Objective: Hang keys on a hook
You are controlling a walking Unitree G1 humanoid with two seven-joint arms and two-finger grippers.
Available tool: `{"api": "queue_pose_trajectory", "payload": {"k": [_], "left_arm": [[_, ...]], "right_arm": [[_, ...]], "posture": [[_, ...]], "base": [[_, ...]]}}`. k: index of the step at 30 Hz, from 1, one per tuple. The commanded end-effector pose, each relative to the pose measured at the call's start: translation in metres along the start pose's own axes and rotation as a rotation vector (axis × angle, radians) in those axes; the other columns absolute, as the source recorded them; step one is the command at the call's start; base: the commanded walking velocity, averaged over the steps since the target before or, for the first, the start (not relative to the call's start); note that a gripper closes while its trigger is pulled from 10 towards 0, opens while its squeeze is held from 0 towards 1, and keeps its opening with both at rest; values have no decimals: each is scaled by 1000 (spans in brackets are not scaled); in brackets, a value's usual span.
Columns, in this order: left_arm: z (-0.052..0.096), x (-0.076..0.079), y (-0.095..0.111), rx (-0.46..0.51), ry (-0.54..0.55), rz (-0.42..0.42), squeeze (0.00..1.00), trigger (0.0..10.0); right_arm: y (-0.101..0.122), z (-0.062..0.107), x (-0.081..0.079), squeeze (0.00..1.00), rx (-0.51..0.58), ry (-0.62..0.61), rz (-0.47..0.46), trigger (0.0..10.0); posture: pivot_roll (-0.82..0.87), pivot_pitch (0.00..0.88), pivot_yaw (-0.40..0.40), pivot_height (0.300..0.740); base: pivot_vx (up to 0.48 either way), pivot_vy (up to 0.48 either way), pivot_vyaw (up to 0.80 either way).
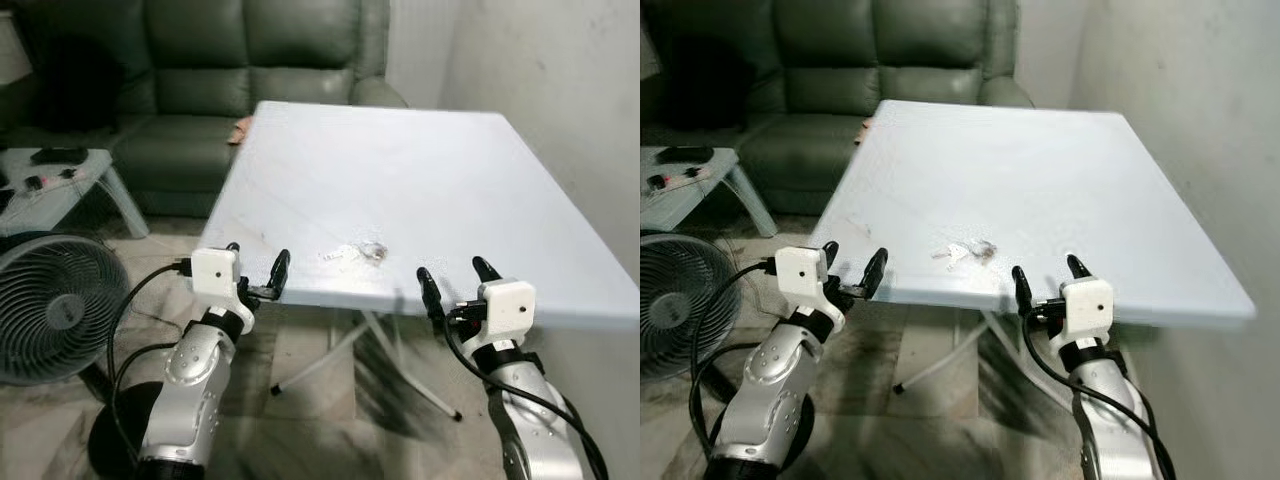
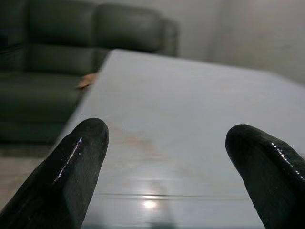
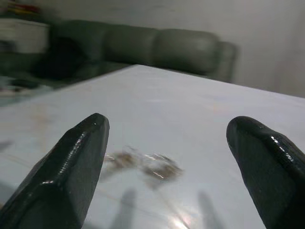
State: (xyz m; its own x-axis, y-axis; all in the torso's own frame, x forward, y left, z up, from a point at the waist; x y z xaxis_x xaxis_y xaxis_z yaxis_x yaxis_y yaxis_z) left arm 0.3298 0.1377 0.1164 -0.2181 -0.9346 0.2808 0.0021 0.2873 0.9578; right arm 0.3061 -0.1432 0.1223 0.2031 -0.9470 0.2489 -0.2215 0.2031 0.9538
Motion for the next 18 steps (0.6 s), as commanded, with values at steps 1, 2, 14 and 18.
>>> {"api": "queue_pose_trajectory", "payload": {"k": [1, 2, 14, 18], "left_arm": [[-3, 9, 0, 2, -22, 13, 0, 10000], [-3, 9, 0, 3, -23, 13, 0, 10000], [-4, 9, 0, 7, 3, 10, 0, 10000], [-4, 9, -2, 6, 10, 0, 0, 10000]], "right_arm": [[-4, 4, 7, 0, -21, -15, 17, 10000], [-4, 4, 8, 0, -22, -16, 16, 10000], [-5, 4, 11, 0, -22, -23, -4, 10000], [-5, 3, 11, 0, -22, -10, 9, 10000]], "posture": [[-38, 0, 15, 732], [-38, 0, 15, 732], [-38, 0, 9, 732], [-38, 0, 9, 732]], "base": [[409, 0, 644], [409, 0, 644], [100, 0, 0], [0, 0, 0]]}}
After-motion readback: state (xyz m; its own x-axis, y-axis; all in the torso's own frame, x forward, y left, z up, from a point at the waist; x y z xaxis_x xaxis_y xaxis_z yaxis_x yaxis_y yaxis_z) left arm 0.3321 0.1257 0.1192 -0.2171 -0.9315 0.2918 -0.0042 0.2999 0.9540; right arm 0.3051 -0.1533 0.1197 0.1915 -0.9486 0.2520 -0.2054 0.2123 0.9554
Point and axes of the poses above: a point about 5 cm out from each wrist's last joint towards the gripper, its own z axis pointing back from the gripper into the wrist, its own y axis along the axis of the wrist's last joint, x = y × z, the point moved 4 cm from there along -z, pointing out of the wrist towards the gripper, and after that the axes turned 10 degrees about z, right-handed, at the moved point
